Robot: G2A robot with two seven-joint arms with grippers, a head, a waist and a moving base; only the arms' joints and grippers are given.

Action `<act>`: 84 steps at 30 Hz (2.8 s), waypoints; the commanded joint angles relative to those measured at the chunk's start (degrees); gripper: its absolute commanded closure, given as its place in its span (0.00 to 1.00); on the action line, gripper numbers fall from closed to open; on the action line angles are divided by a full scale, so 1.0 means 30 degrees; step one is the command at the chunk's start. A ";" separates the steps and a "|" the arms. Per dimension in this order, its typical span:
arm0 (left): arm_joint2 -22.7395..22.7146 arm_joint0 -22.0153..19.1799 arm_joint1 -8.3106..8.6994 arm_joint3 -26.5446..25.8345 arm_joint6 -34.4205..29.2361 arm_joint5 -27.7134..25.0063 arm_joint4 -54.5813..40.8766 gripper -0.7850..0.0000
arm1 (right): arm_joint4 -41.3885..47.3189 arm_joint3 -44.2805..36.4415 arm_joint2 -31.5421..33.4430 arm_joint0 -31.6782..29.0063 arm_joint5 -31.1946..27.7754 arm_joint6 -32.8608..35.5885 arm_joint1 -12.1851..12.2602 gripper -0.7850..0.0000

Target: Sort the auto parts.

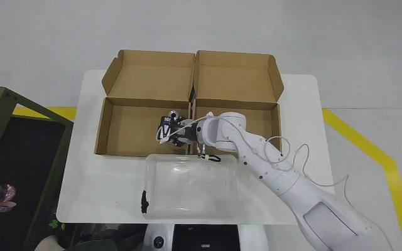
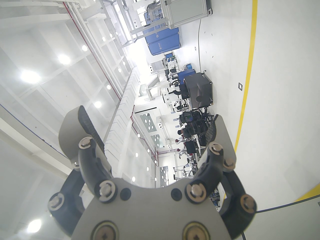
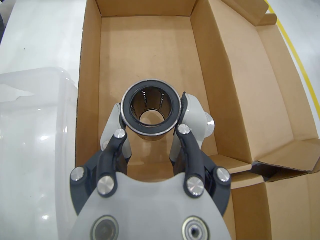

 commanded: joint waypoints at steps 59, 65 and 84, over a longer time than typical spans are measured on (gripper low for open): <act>0.0000 0.0000 0.0000 0.0000 0.0000 0.0000 0.0000 0.00 | -0.3200 -0.9871 0.5204 -0.6010 -0.1332 -0.0860 0.1426 0.00; 0.0000 0.0000 0.0000 0.0000 0.0000 0.0000 0.0000 0.00 | -0.3830 -1.1707 0.7382 -0.8343 -0.1568 -0.1713 0.2060 0.00; 0.0000 0.0000 0.0000 0.0000 0.0000 0.0000 0.0000 0.00 | -0.5681 -1.4391 1.5112 -1.6080 0.0353 -0.7286 0.3515 0.00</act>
